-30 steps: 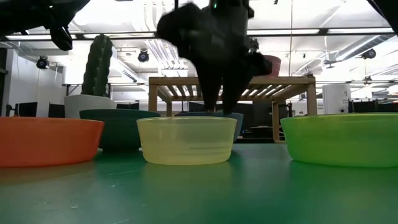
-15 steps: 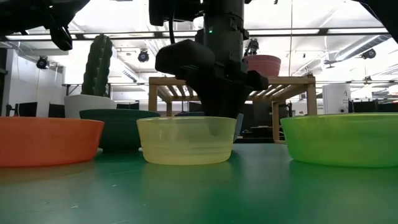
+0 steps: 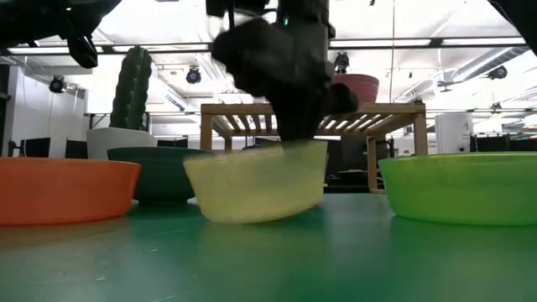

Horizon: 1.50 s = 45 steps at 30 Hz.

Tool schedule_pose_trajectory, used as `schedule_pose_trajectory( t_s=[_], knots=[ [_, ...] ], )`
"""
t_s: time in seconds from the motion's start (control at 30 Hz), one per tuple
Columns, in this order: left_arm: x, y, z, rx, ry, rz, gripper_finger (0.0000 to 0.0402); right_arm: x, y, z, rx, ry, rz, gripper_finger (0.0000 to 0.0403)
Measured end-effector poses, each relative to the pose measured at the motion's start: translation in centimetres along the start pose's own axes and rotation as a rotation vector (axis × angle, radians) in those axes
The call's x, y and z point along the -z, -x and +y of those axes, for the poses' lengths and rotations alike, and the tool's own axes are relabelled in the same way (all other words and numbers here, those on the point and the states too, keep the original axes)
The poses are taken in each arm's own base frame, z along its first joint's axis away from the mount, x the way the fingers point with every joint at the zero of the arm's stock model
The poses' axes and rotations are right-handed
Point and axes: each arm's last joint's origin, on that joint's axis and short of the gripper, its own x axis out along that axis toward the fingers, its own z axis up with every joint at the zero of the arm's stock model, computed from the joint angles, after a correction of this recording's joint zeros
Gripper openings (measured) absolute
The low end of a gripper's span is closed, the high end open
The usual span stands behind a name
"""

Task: Place and stack bowls onto a shelf
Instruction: Put the yellow bowl on the shelf

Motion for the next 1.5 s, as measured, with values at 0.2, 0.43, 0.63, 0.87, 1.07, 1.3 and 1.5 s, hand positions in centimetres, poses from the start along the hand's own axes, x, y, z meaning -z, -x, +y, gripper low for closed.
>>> schedule_pose_trajectory(
  t_s=[0.2, 0.43, 0.63, 0.87, 1.07, 1.3, 1.5],
  knots=[
    [0.0, 0.0, 0.0, 0.0, 0.0, 0.0, 0.0, -0.6, 4.0, -0.4, -0.156, 0.023, -0.057, 0.0008],
    [0.0, 0.0, 0.0, 0.0, 0.0, 0.0, 0.0, -2.6, 9.6, -1.9, -0.331, 0.02, -0.278, 0.0008],
    [0.0, 0.0, 0.0, 0.0, 0.0, 0.0, 0.0, -5.5, 12.9, -5.3, -0.392, 0.002, -0.448, 0.0008],
    [0.0, 0.0, 0.0, 0.0, 0.0, 0.0, 0.0, -8.8, 15.6, -10.0, -0.38, -0.005, -0.606, 0.0008],
    [0.0, 0.0, 0.0, -0.001, 0.0, 0.0, 0.0, -10.5, 20.0, -13.0, -0.365, 0.018, -0.752, 0.0008],
    [0.0, 0.0, 0.0, -0.001, -0.001, 0.0, 0.0, -11.8, 22.5, -16.1, -0.289, -0.017, -0.808, 0.0008],
    [0.0, 0.0, 0.0, -0.002, -0.011, 0.0, 0.0, -13.1, 22.0, -19.8, -0.172, -0.092, -0.672, 0.0009]
  ],
)
